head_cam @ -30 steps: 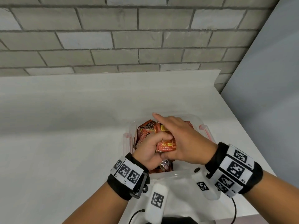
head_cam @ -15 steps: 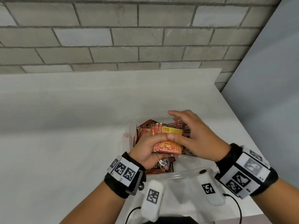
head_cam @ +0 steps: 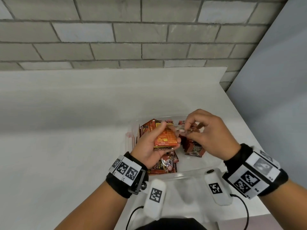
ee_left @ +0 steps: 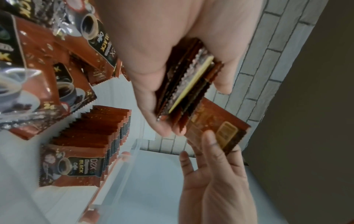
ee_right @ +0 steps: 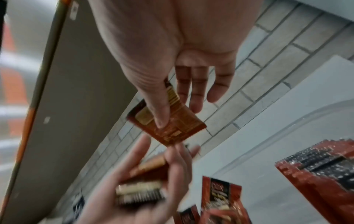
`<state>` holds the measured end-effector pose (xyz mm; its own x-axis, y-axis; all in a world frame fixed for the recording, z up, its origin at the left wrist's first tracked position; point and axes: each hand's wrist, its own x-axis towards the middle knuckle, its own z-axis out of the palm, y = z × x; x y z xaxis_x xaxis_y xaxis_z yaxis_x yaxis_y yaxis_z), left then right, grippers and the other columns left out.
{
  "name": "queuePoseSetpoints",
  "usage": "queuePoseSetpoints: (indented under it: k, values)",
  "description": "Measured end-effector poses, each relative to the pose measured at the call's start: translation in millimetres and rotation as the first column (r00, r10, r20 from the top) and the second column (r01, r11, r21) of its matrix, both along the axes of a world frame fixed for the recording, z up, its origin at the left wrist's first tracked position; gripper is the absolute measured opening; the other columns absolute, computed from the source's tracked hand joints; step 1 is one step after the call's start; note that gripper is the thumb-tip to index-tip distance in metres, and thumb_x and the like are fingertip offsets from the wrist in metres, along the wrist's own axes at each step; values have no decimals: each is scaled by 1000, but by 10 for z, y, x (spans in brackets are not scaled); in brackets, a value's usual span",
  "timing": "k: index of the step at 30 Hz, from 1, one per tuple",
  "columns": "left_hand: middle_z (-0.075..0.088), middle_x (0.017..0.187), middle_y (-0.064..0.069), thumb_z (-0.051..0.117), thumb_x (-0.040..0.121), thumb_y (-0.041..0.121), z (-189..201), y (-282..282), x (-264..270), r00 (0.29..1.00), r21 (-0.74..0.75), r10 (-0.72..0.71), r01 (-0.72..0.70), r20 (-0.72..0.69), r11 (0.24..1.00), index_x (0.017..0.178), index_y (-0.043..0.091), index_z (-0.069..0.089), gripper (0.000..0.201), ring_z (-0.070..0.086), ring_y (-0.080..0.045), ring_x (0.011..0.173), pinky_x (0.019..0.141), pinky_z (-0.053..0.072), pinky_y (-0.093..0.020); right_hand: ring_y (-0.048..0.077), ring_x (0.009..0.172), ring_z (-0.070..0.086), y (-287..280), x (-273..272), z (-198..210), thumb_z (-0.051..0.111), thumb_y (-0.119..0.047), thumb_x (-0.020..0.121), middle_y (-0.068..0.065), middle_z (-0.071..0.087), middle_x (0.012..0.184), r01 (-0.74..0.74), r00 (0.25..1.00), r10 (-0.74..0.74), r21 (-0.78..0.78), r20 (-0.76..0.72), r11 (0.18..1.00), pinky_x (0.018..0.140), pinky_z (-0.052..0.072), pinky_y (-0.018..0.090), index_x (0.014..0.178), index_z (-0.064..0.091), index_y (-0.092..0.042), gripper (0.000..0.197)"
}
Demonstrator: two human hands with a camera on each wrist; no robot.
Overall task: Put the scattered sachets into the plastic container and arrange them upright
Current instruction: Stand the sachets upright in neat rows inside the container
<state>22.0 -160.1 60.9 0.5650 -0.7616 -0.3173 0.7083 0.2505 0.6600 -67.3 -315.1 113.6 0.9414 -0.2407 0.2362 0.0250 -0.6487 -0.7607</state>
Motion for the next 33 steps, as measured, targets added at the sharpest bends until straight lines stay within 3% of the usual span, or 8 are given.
queuePoseSetpoints:
  k: [5, 8, 12, 16, 21, 24, 26, 33]
  values:
    - [65, 109, -23, 64, 73, 5, -22, 29, 58, 999, -13, 35, -34, 9, 999, 114, 3, 62, 40, 66, -32, 92, 77, 56, -41, 6, 107, 49, 43, -52, -90, 81, -34, 71, -8, 55, 110, -142, 979, 124, -108, -160, 984, 91, 37, 14, 93, 69, -27, 27]
    - [67, 107, -21, 64, 75, 0, -23, 45, 43, 998, 24, 12, -13, 55, 1000, 117, 1, 59, 42, 67, -31, 93, 78, 56, -42, 10, 106, 54, -4, -16, -47, 72, -28, 82, -5, 56, 112, -62, 993, 50, -115, -106, 991, 89, 40, 21, 107, 68, -22, 26]
    - [72, 102, -12, 61, 79, -3, -7, 26, -11, 987, 59, -50, 42, 150, 997, 112, 12, 65, 36, 68, -28, 93, 82, 54, -43, 3, 97, 57, -38, 43, 18, 67, -20, 87, -8, 62, 111, -63, 976, 32, -142, -214, 988, 81, 40, 6, 121, 61, -23, 34]
    - [73, 94, -8, 61, 83, -1, 4, 11, -44, 978, 97, -74, 56, 197, 994, 104, 14, 66, 27, 69, -25, 89, 82, 54, -40, -2, 75, 55, -86, 12, 111, 67, -14, 87, -10, 60, 84, -109, 934, 72, -89, -349, 990, 69, 44, 9, 113, 63, -26, 29]
    - [70, 86, -11, 59, 88, 12, -35, 48, 20, 987, 135, 25, -47, 157, 990, 97, 5, 63, 12, 70, -18, 73, 74, 56, -34, 1, 65, 54, -242, -135, 169, 64, -13, 89, -14, 57, 71, -80, 877, 2, -141, -481, 987, 50, 44, 12, 89, 65, -24, 10]
    - [70, 85, -11, 61, 85, 14, -31, 77, 63, 990, 116, 60, -75, 124, 990, 100, 4, 61, 18, 69, -19, 72, 76, 56, -36, 9, 72, 57, -306, -178, 25, 64, -14, 87, -14, 58, 75, -127, 808, -71, -292, -585, 948, 64, 49, 12, 85, 63, -28, 13]
    - [70, 85, -11, 63, 81, 16, -14, 83, 69, 991, 103, 62, -75, 122, 992, 100, 5, 61, 22, 69, -20, 71, 78, 54, -38, 13, 81, 60, -314, -187, -108, 64, -16, 86, -9, 63, 81, -162, 775, -124, -385, -619, 909, 81, 49, 24, 87, 66, -25, 10]
    - [71, 83, -10, 59, 88, 14, -5, 100, 31, 992, 121, 53, -67, 114, 990, 95, 8, 63, 10, 69, -20, 71, 72, 56, -35, 18, 79, 56, -288, -154, -318, 54, -15, 87, -3, 67, 93, -310, 719, -257, -630, -645, 713, 69, 40, 26, 93, 67, -22, 16]
